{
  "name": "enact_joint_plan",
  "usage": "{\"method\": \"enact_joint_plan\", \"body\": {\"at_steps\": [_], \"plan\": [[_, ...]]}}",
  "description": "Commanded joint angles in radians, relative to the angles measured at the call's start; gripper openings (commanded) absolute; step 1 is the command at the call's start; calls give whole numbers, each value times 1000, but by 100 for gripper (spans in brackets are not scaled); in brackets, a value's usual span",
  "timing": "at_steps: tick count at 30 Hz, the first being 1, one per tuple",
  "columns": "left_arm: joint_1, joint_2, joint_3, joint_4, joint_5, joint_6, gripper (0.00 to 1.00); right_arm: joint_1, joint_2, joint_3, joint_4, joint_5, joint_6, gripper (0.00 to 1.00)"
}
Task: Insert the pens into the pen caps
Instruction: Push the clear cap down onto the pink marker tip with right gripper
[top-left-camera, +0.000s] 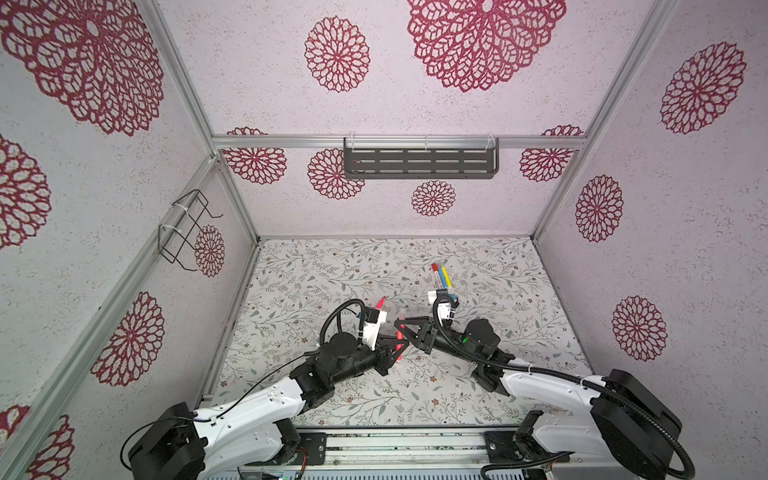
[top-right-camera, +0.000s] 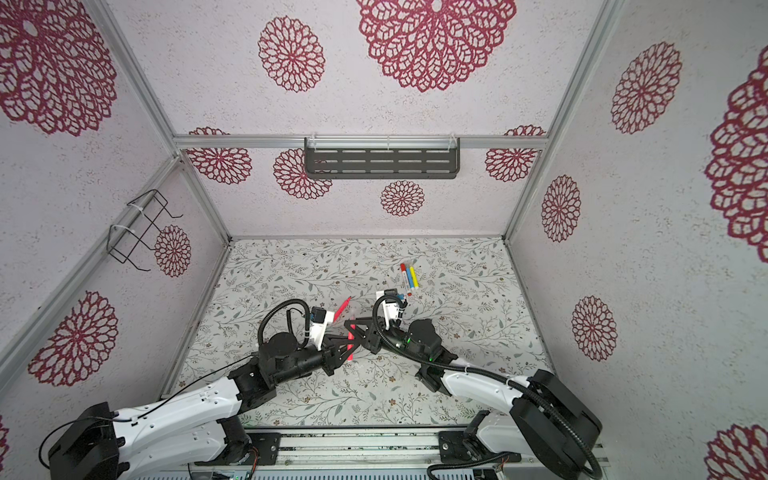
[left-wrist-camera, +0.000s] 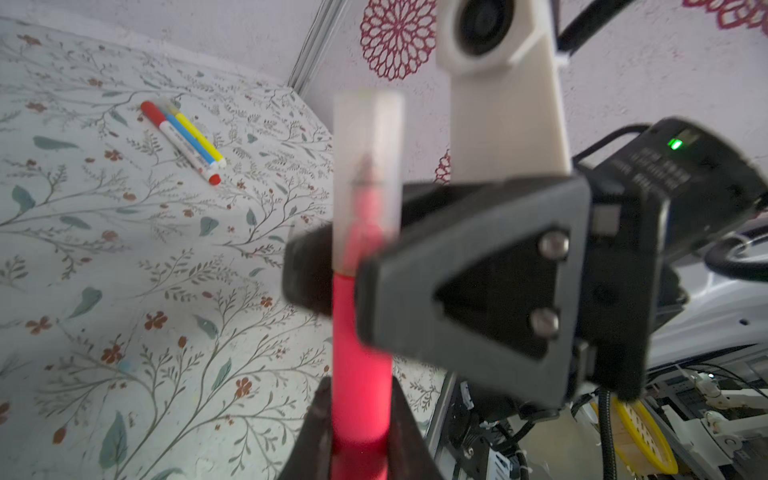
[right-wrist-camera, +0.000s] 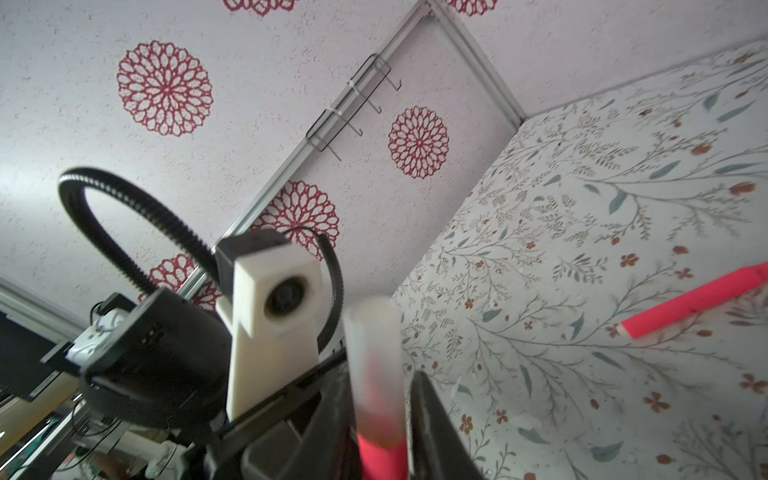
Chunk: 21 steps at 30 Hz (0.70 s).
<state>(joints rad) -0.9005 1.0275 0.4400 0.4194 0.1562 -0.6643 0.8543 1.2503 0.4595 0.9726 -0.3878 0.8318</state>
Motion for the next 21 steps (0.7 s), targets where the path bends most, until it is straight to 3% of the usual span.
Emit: {"method": "enact_joint_plan", "body": {"at_steps": [1,7,13,21], "plan": [[0,-29,-19,93,20,-11,0,11,-38,-23,74,-30,-32,38],[-1,-53,-20,62,12,5,0,11,-164,-24,-57,-8,-83,50],[-1,-75,-18,39,15,19,0,1,-332,32,-333,96,-190,65],[-2,-77,11,12,40,19,0,-52,-282,306,-669,142,-314,65]]}}
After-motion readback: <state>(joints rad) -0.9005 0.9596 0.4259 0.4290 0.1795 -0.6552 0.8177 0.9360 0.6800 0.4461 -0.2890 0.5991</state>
